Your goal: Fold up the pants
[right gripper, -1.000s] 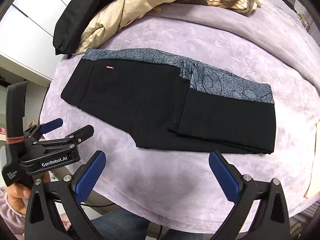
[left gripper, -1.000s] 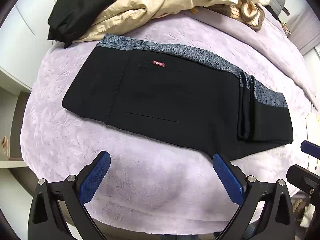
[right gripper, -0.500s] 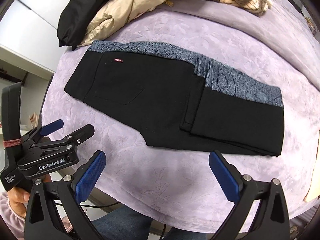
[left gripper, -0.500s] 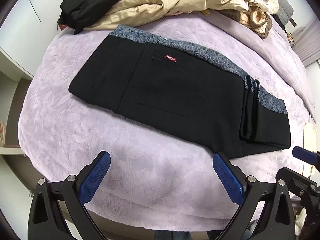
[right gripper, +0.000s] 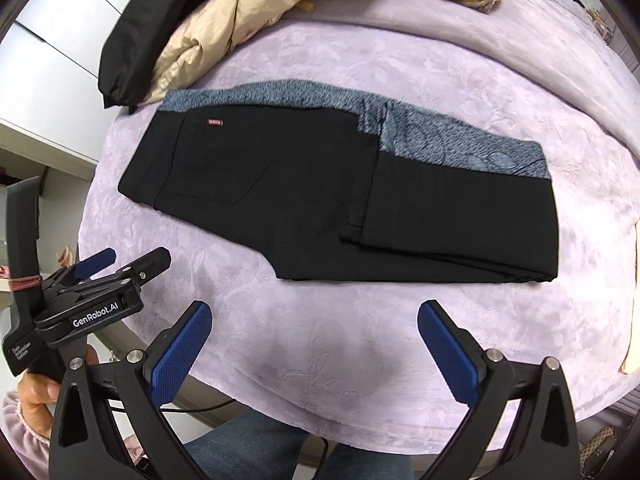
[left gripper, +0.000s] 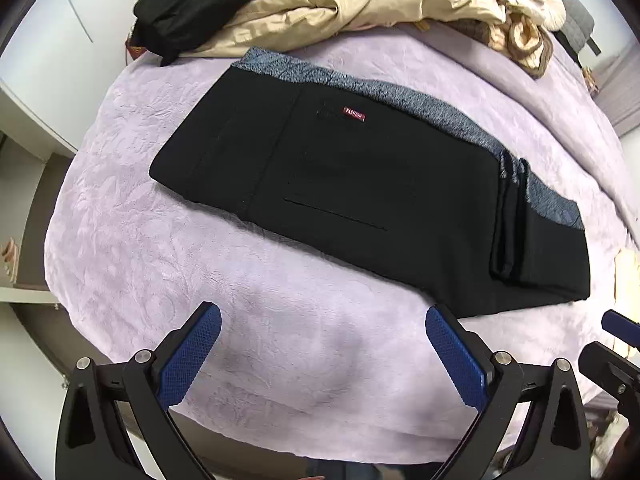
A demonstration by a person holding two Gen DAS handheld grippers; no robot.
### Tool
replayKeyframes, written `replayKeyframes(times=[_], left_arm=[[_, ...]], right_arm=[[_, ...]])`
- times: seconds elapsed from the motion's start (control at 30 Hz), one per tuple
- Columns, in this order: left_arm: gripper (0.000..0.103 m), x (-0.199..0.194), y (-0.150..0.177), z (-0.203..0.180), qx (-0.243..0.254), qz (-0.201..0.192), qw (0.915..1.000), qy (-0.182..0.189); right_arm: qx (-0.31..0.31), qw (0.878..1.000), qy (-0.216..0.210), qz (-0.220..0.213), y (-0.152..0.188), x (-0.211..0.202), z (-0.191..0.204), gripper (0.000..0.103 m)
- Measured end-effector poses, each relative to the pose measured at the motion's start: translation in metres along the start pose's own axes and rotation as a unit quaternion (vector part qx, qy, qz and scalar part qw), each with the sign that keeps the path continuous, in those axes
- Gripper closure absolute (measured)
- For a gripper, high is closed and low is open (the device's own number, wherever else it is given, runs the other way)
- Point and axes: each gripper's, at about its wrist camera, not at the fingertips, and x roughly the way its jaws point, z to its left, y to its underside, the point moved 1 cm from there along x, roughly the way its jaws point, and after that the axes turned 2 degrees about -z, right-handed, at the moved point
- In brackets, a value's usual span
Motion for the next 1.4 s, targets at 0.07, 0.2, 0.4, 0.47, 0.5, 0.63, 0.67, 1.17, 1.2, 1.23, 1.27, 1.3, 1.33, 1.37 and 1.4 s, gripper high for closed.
replayKeyframes(times=[0.07,0.2,0.4,0.47,0.5,0.63,0.67,1.17,1.2,1.23,1.27,1.3,1.33,1.37,1.4], left_arm=[[0.000,-0.006,0.004,-0.003,-0.004,-0.009,0.9999,-0.005],[0.000,-0.016,0.021,-0.013,-0.007,-0.006,0.9999,-0.005],[0.000,-0.034,0.053,-0.020,-0.009,0.008,0.9999,-0.011],[0.000,-0.036,0.060,-0.016,-0.012,0.012,0.9997,-0.017],[0.000,-0.036,0.062,-0.013,-0.014,0.016,0.9996,-0.018],[0.000,-0.029,0.058,-0.004,0.000,0.029,0.9993,-0.026],[0.000,-0.028,0.055,-0.002,0.002,0.029,0.9992,-0.026],[0.000,0.016,-0.020,0.053,0.035,0.052,0.9980,-0.004],[0.000,0.018,-0.023,0.055,0.032,0.054,0.9981,0.000],[0.000,0.019,-0.027,0.057,0.025,0.056,0.9981,0.007],[0.000,0.019,-0.031,0.060,0.017,0.056,0.9981,0.019],[0.000,0.018,-0.034,0.062,0.009,0.053,0.9981,0.030],[0.000,0.016,-0.039,0.066,-0.003,0.045,0.9979,0.045],[0.000,0.013,-0.044,0.071,-0.017,0.037,0.9973,0.061],[0.000,0.012,-0.048,0.075,-0.030,0.030,0.9961,0.078]], right_arm=[[-0.001,1.000,0.002,-0.011,0.002,-0.007,-0.004,0.000],[0.009,1.000,-0.002,-0.025,0.016,-0.022,-0.018,0.000],[0.028,0.999,-0.016,-0.022,0.049,-0.026,-0.038,0.000],[0.033,0.999,-0.023,-0.020,0.057,-0.021,-0.040,0.000],[0.036,0.999,-0.021,-0.017,0.060,-0.019,-0.040,0.000],[0.055,0.998,-0.031,-0.017,0.071,-0.016,-0.035,0.000],[0.056,0.998,-0.027,-0.019,0.071,-0.014,-0.032,0.000],[0.114,0.993,-0.013,-0.014,0.008,0.021,0.022,0.000],[0.114,0.993,-0.011,-0.015,0.003,0.021,0.025,0.000],[0.113,0.993,-0.011,-0.016,0.000,0.021,0.026,0.000],[0.113,0.993,-0.012,-0.016,-0.004,0.021,0.028,0.000],[0.111,0.994,-0.012,-0.016,-0.008,0.020,0.029,0.000],[0.107,0.994,-0.013,-0.016,-0.014,0.018,0.031,0.000],[0.103,0.994,-0.013,-0.017,-0.019,0.016,0.032,0.000],[0.094,0.995,-0.014,-0.019,-0.026,0.012,0.033,0.000]])
